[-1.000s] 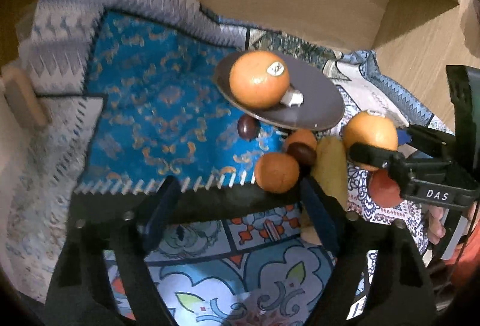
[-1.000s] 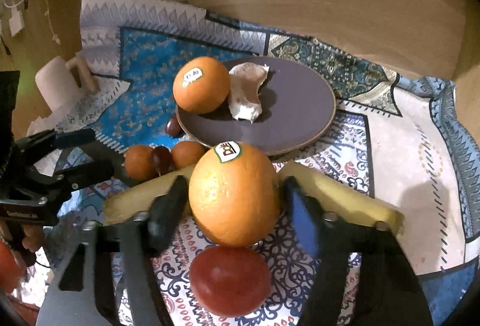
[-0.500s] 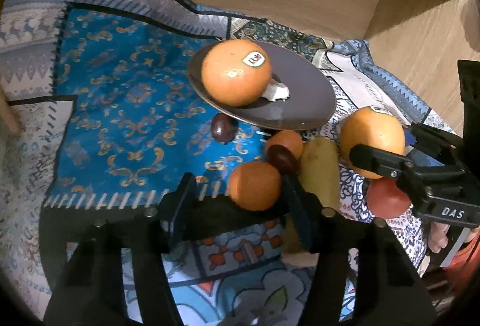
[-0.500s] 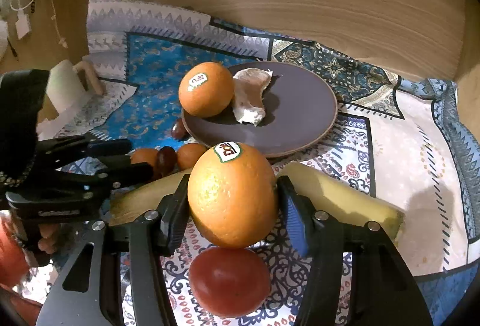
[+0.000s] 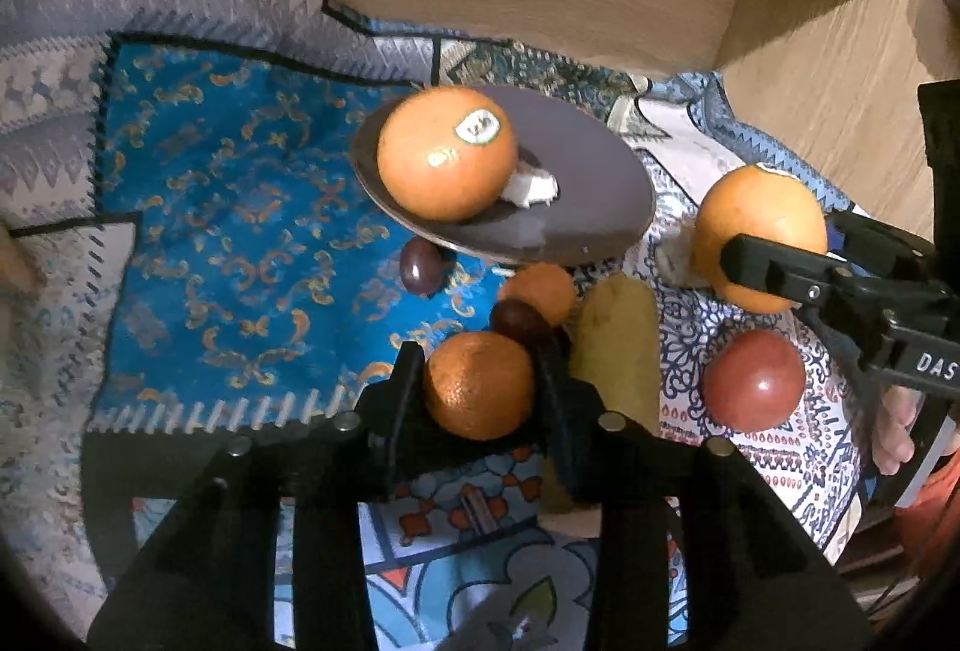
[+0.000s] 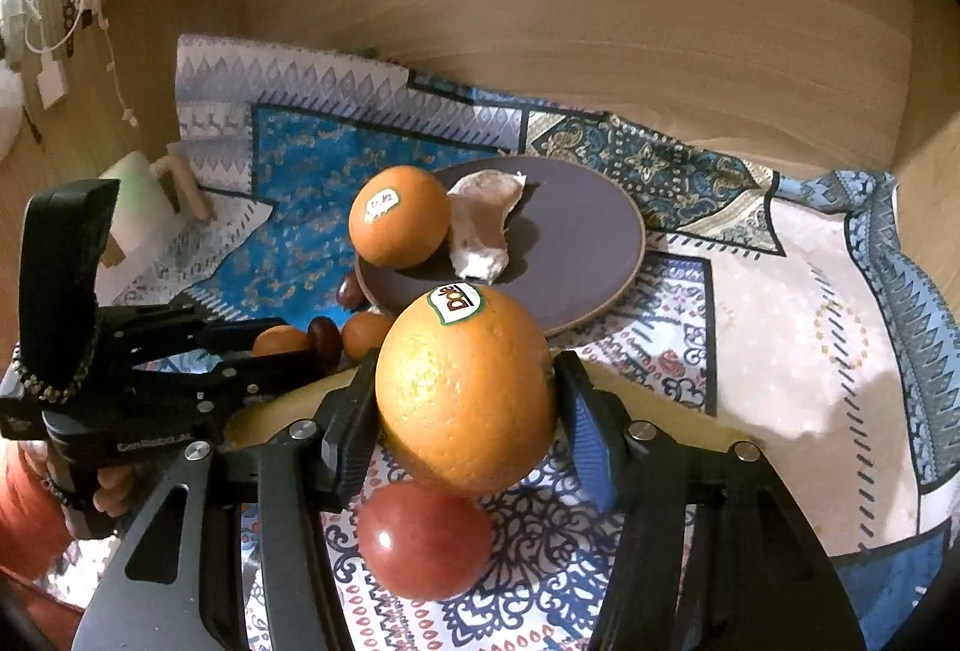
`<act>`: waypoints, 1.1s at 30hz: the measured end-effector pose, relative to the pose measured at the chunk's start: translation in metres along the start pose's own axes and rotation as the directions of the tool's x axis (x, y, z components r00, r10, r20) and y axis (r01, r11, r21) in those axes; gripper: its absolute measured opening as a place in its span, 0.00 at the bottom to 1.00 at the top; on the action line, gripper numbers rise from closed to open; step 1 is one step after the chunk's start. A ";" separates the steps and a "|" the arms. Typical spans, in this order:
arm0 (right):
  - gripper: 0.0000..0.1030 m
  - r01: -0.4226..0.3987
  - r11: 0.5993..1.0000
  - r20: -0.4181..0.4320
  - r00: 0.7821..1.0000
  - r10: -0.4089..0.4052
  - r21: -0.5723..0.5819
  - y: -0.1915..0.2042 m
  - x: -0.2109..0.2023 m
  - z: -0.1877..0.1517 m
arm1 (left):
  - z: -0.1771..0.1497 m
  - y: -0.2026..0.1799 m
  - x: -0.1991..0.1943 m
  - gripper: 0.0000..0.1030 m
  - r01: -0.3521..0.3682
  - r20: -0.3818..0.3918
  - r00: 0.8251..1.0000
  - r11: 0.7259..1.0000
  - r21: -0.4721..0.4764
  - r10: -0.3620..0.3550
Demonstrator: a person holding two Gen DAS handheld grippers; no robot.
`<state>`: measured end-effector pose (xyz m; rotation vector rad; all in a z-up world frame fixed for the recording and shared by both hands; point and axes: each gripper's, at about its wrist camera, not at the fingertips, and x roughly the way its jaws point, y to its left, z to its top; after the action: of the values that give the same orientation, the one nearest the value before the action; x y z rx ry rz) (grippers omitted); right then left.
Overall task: Organize fruits
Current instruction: 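Grasp the stickered orange with the right tool while the left tool grasps a small mandarin, then carry the stickered orange onto the plate with the right tool while the left tool sets the mandarin there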
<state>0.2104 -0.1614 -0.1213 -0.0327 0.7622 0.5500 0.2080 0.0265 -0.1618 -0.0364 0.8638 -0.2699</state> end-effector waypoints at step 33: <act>0.50 0.095 0.995 0.093 0.992 -0.091 -0.044 -0.034 0.015 0.078 | 0.105 0.011 -0.014 0.36 -0.110 0.204 0.973 0.994 0.011 0.106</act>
<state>0.2862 -0.1667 -0.0804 -0.0869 0.6555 0.4780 0.2813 0.0320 -0.0845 0.0038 0.6572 -0.1702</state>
